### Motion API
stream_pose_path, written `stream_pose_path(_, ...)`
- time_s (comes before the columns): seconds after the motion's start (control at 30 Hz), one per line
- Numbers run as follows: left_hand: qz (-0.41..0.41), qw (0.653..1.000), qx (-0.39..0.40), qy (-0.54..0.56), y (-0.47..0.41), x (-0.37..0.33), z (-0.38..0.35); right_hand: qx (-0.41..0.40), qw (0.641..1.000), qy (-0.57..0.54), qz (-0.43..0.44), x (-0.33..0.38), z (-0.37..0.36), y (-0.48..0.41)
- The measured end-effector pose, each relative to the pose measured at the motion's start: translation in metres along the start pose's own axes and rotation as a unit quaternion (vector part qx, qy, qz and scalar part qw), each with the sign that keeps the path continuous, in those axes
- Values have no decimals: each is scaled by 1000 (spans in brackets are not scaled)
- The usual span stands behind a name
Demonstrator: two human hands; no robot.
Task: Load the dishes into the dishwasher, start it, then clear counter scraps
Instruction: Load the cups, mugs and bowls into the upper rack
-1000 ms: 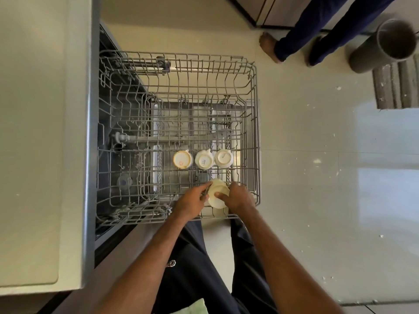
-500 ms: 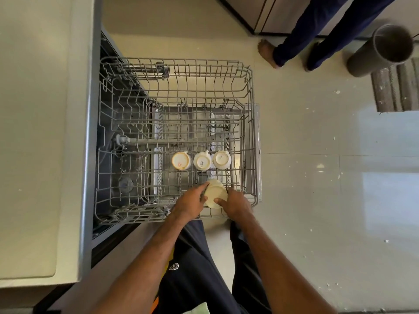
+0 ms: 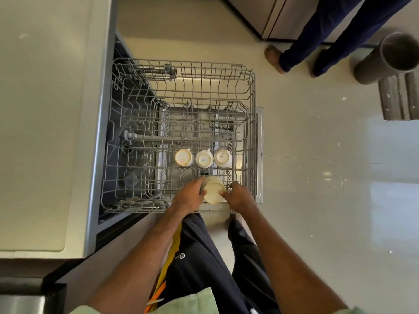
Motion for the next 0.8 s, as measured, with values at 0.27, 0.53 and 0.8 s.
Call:
stream_pose_path(0.27, 17, 995, -86, 51, 41, -32, 42, -48, 996, 41, 66, 29, 48, 38)
stream_pose_path(0.53, 41, 948, -276, 151, 138, -48, 100, -82, 949, 133, 273, 140, 98, 99)
stream_pose_path(0.8, 66, 803, -528, 270, 313, 10, 145, -105, 837, 181, 506, 283, 59, 232)
Point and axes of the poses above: each hand's wrist, its own y-axis away from the middle knuckle, its own z-axis out of the back of the hand, x = y × z, the point moved 7 cm from there along -y, towards the middle knuckle, and after that the axes turned 15 degrees about y, right-handed, at the moved point
